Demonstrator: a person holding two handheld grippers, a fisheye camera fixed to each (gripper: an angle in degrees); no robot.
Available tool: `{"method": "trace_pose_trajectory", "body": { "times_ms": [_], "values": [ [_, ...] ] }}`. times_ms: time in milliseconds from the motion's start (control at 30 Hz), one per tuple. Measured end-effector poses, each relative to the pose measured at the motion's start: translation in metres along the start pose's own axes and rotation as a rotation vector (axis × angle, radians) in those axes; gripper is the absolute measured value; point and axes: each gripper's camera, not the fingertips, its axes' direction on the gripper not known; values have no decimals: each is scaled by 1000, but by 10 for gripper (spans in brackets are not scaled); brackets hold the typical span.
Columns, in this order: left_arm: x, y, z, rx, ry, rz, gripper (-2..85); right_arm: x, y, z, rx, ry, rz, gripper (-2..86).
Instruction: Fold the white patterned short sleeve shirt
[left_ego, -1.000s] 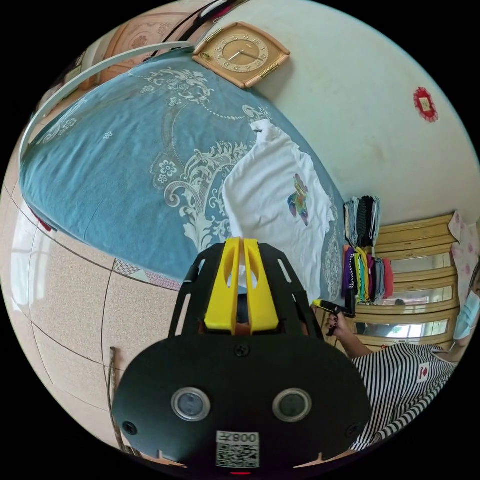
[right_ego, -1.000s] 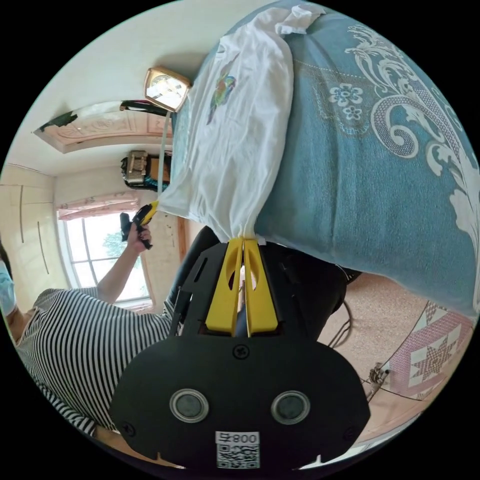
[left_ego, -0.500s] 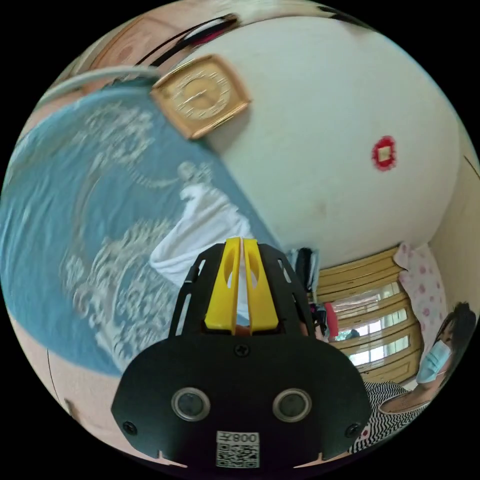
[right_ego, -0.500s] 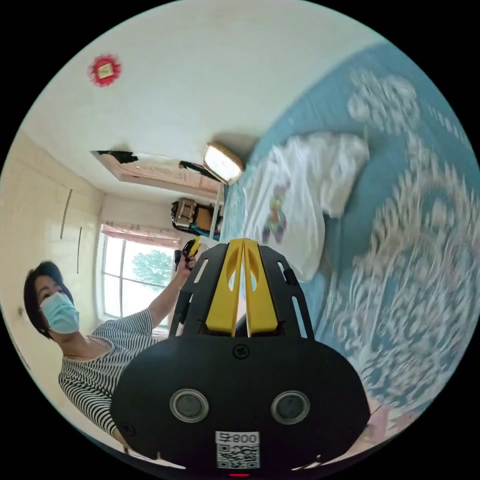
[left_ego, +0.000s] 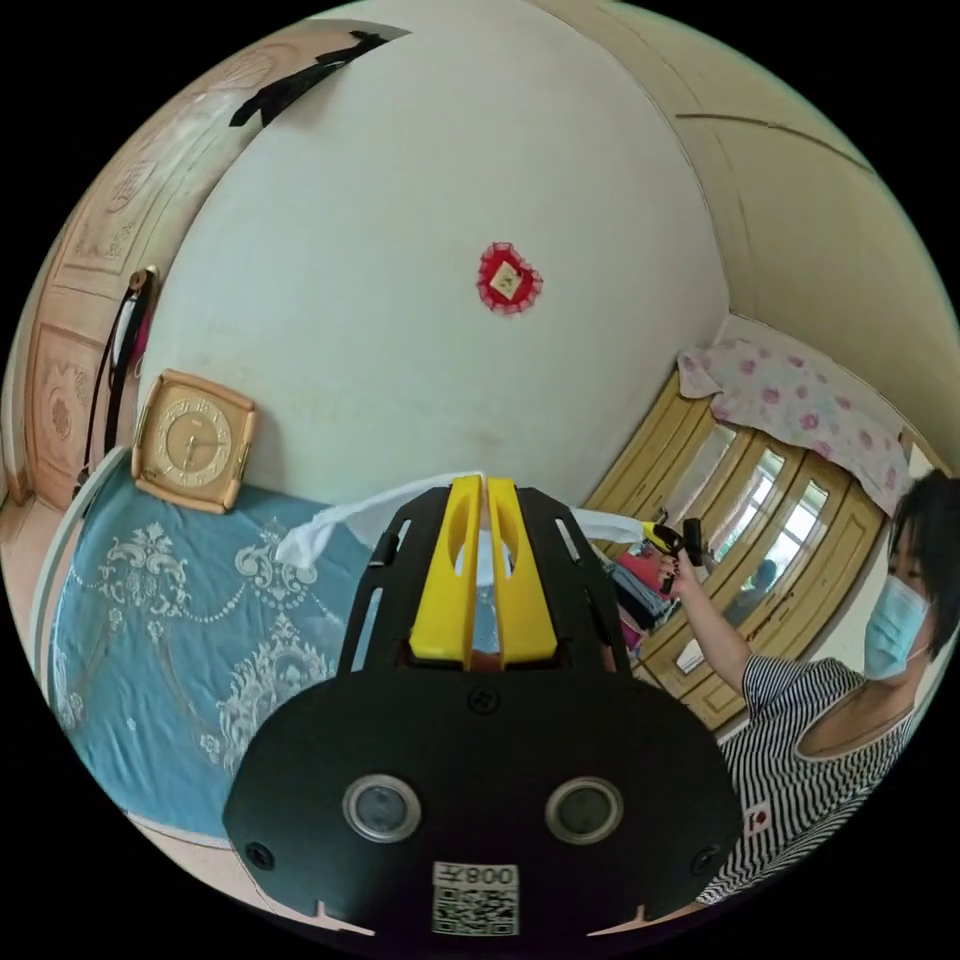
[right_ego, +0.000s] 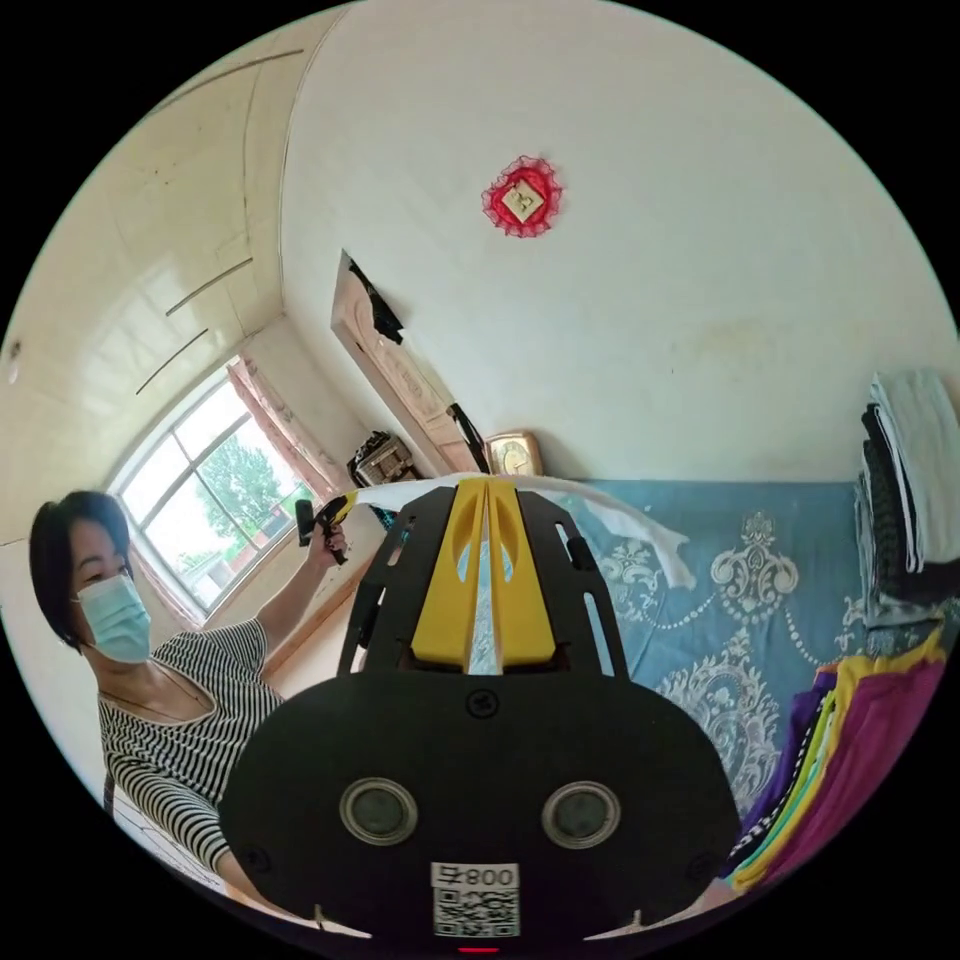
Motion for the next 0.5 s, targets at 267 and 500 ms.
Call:
{"method": "trace_pose_trajectory", "body": {
  "times_ms": [267,500],
  "values": [
    [-66,206,39,-386,-83,-351,10,97,227,29,-229,31,432,0],
    [-107,308,51,-475,-147,-628,9,164,391,63,-335,29,874,-1]
  ]
}}
